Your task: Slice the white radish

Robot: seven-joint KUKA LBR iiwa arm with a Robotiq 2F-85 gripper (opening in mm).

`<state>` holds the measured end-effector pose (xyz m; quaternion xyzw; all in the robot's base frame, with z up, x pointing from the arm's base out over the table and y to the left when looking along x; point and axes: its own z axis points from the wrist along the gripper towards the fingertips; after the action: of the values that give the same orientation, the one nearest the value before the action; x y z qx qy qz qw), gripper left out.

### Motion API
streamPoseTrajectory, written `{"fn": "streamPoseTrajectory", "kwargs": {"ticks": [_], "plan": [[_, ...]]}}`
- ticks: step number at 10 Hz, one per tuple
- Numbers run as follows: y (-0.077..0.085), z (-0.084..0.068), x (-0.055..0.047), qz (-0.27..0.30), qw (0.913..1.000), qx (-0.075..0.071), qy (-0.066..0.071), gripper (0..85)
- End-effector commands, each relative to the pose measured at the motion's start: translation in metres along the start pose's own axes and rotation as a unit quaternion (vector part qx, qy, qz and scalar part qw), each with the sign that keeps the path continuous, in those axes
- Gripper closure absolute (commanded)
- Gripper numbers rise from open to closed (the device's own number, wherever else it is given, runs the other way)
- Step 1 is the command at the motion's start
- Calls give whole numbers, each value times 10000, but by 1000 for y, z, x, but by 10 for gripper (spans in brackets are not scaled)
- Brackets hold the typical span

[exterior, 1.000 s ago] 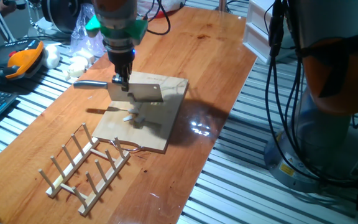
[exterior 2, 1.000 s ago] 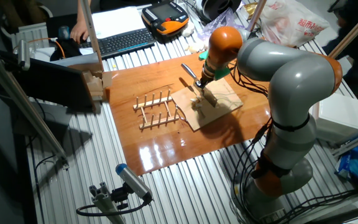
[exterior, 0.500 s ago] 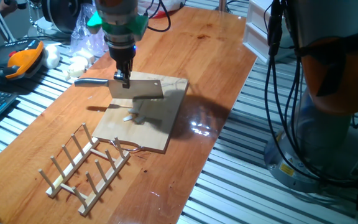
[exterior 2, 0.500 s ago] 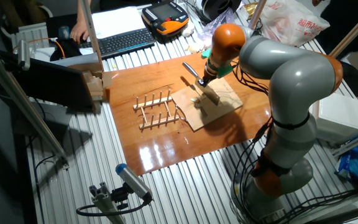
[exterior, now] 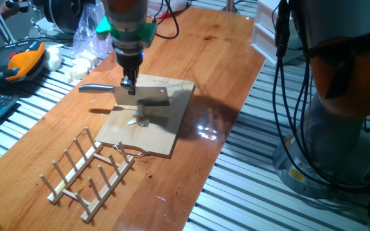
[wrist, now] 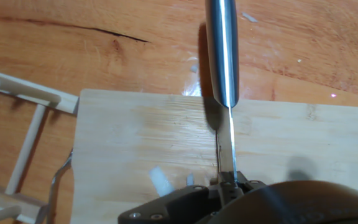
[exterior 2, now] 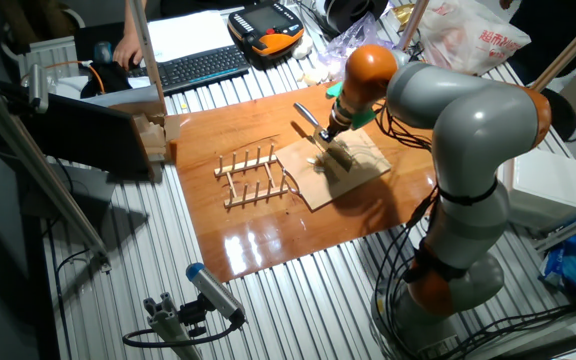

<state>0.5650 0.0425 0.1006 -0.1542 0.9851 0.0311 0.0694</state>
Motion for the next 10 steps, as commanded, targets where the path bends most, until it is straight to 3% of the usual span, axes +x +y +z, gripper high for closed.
{"fn": "streamPoseTrajectory", "kwargs": {"ticks": [1, 4, 7, 10], "plan": [[0, 5, 0, -8, 10000, -16, -45, 850], [2, 9, 2, 13, 9999, -35, -108, 850], [11, -23, -8, 204, 9996, -116, 125, 850], [9, -44, -9, 206, 9995, -28, 256, 850]]}}
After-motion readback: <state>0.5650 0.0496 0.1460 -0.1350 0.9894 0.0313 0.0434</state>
